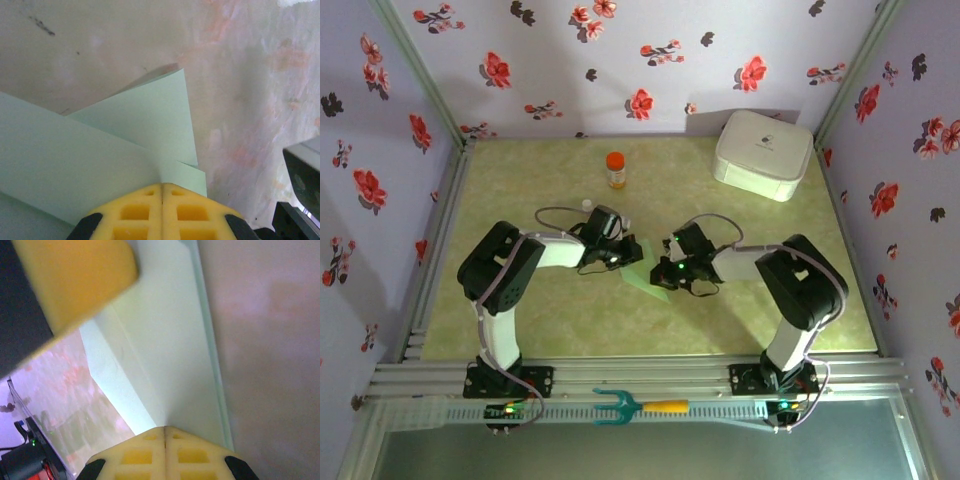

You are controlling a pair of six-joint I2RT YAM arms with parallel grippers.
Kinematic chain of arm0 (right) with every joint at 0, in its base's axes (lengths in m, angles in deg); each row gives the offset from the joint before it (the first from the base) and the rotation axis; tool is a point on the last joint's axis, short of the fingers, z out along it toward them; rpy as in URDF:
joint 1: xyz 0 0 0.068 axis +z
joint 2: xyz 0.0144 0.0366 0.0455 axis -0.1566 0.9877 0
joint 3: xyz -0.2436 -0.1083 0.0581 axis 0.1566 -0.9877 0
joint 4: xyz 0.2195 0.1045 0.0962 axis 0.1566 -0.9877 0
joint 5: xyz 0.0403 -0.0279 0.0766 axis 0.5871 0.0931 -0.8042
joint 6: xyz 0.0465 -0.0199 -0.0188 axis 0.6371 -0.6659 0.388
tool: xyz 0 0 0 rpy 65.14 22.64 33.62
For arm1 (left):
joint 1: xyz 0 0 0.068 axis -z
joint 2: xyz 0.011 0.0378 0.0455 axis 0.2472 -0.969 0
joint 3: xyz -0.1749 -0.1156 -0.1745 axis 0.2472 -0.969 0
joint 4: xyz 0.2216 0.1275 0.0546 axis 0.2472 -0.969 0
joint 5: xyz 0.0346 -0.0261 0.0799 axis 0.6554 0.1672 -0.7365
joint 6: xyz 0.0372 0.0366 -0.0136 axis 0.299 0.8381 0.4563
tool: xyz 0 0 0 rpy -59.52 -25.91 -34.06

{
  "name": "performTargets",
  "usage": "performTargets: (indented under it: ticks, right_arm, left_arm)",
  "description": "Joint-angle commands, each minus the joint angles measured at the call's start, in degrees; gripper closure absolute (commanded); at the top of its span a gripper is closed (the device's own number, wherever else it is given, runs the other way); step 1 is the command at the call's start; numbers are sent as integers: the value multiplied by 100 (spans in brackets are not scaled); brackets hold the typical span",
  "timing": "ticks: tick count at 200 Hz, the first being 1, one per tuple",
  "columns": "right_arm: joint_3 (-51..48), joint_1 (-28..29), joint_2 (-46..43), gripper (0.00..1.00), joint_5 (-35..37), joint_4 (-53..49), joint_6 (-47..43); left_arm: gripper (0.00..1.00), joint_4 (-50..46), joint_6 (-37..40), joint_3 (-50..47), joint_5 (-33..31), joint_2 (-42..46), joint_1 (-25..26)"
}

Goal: Fold a paper plane with a square sheet of paper (pick it up from the middle)
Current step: Fourth fold the wing at the center of the table.

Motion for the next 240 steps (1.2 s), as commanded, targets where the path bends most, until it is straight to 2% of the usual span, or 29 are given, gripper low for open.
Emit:
performTargets:
  ticks: [1,69,114,125,142,167,240]
  right_arm:
    - [-456,-52,-334,98,27,-558,17]
    - [-1457,-92,-1255,98,204,-515,345]
    - [-1416,-118,-2073,98,618,-1079,379]
    - [-1341,-140,-2234,94,619,-1132,446]
    - [-1273,-145,-2341,77,558,-1063,601]
    - [-1177,-145,-2132,69,348,-884,756]
    - [-1325,-145,-1815,65,112,-335,1085]
  left_arm:
    - [100,-301,8,-135,-236,-236,-124]
    - [100,-319,-1,-113,-222,-239,-125]
    - [100,-288,-112,-125,-138,-179,-116]
    - [100,-254,-197,-155,-135,-139,-99]
    - [100,-174,-400,-245,-135,-47,-51]
    - [100,220,-747,-526,-166,114,22]
    - [100,332,-818,-622,-249,227,34]
